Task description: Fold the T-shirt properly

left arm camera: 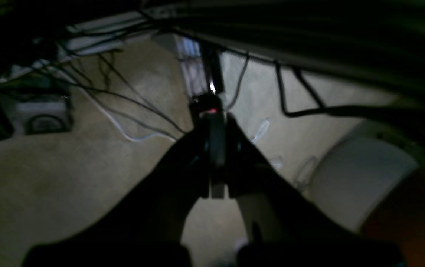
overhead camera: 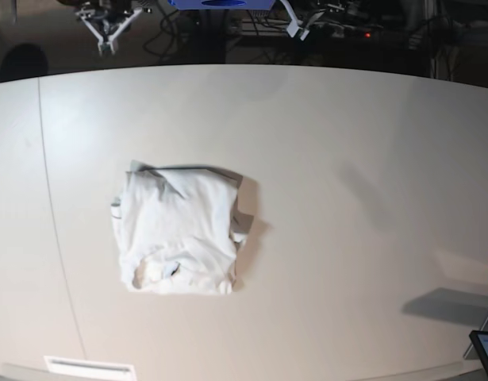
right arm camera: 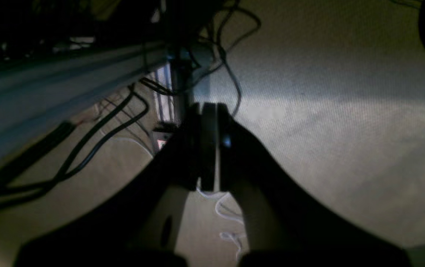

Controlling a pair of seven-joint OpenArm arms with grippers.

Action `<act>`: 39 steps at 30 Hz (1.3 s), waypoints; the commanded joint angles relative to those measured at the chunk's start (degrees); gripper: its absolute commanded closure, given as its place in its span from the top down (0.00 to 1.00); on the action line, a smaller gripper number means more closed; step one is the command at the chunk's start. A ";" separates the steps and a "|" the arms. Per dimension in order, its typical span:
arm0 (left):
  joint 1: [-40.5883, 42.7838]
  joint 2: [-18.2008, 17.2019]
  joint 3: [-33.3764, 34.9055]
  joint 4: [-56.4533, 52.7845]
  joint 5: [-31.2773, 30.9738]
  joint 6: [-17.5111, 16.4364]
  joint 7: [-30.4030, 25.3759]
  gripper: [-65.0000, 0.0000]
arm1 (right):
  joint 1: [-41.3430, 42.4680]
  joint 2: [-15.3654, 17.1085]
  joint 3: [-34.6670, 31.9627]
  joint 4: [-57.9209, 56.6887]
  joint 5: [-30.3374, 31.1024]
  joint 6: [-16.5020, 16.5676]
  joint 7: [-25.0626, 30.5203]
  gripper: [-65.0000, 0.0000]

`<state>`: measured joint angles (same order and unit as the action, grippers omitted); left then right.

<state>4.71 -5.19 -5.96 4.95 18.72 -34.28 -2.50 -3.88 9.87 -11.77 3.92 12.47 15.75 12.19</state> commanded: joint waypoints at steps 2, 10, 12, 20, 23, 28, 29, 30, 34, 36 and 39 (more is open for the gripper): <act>0.34 0.49 0.02 -0.16 0.31 0.22 1.93 0.00 | 1.90 0.29 -1.02 -0.45 0.15 0.21 -4.05 0.02; -0.18 3.92 0.02 -0.16 0.22 13.84 2.02 0.00 | 3.40 0.20 -18.69 -0.36 0.41 0.21 -6.87 0.02; -0.27 4.36 0.02 0.72 0.22 14.81 2.02 0.00 | 3.31 0.11 -19.39 -0.36 0.41 0.21 -6.87 0.02; -0.71 5.06 -0.07 3.80 0.22 14.81 2.19 0.00 | 3.04 -0.86 -19.39 -0.36 0.41 0.21 -6.78 0.02; -2.03 5.15 -0.07 3.53 0.22 14.81 2.46 0.00 | 3.04 -0.86 -19.39 -0.45 0.50 0.21 -3.97 0.02; -2.12 5.15 -0.07 3.53 0.22 14.90 2.46 0.00 | 1.11 -0.86 -19.39 -0.80 0.59 0.21 2.45 0.02; -1.94 5.15 -0.07 3.53 0.22 14.90 2.46 0.00 | 0.93 -0.77 -19.39 -0.80 0.59 0.21 3.16 0.02; -1.85 5.15 -0.07 3.53 0.22 14.90 2.28 0.00 | 0.85 -0.77 -19.39 -0.80 0.59 0.21 3.68 0.02; -1.59 5.15 -0.07 3.80 0.22 14.90 2.11 0.00 | 0.76 -0.77 -19.39 -0.80 0.59 0.21 4.47 0.02; -1.94 5.15 -0.07 3.80 -0.13 14.90 2.11 0.00 | 1.02 -0.77 -19.39 -0.80 0.59 0.21 4.47 0.02; -2.12 5.15 -0.42 3.80 -0.30 14.90 2.11 0.00 | 1.73 -0.86 -19.39 -0.80 0.59 0.21 4.47 0.02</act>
<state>2.48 -0.05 -6.37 8.54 18.22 -19.29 -0.01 -1.91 8.51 -31.05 3.14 13.13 15.75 16.12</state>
